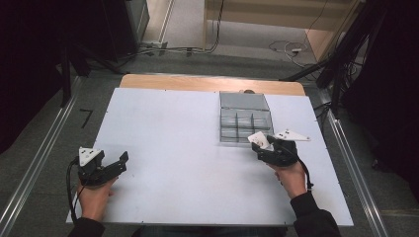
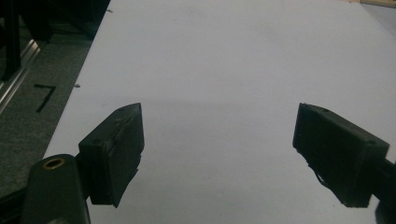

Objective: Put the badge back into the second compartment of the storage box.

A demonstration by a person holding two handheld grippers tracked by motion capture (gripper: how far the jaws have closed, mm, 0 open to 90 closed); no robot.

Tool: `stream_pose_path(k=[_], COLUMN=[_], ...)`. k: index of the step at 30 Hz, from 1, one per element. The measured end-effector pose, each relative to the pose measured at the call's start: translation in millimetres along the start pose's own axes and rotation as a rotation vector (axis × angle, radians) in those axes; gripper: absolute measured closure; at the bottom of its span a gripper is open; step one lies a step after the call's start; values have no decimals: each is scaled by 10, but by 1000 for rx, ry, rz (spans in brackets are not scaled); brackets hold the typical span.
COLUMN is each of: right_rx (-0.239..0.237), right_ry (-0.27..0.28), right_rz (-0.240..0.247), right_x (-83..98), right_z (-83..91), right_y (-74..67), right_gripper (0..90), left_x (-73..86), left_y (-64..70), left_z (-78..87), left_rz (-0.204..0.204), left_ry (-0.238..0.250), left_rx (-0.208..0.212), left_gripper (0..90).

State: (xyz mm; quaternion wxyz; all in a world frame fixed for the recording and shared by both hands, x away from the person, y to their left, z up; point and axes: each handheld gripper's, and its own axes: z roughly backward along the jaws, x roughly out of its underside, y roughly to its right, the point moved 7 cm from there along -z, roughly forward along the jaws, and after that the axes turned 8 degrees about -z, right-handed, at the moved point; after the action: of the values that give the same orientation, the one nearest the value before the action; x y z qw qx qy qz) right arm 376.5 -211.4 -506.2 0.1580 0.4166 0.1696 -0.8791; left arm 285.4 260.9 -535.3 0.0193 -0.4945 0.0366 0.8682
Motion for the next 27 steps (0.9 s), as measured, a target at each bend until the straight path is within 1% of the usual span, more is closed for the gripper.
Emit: stream_pose_path(k=[7, 11, 18, 25, 27], right_rx=[0, 2, 10, 19, 26], right_ry=[7, 8, 9, 19, 12], right_rz=[-5, 1, 8, -1, 2], right_x=[-53, -83, -124, -203, -215], right_z=[-40, -75, -129, -188, -222], right_y=[-15, -25, -28, -16, -8], right_gripper=[314, 314, 314, 313, 314], left_x=[2, 1, 2, 3, 5], left_y=[-3, -4, -4, -1, -1], left_z=[2, 5, 6, 6, 5], left_rz=[0, 2, 4, 5, 3], left_ry=[-1, 0, 0, 1, 0], left_rx=[-1, -2, -1, 0, 1], left_gripper=[168, 168, 168, 168, 168])
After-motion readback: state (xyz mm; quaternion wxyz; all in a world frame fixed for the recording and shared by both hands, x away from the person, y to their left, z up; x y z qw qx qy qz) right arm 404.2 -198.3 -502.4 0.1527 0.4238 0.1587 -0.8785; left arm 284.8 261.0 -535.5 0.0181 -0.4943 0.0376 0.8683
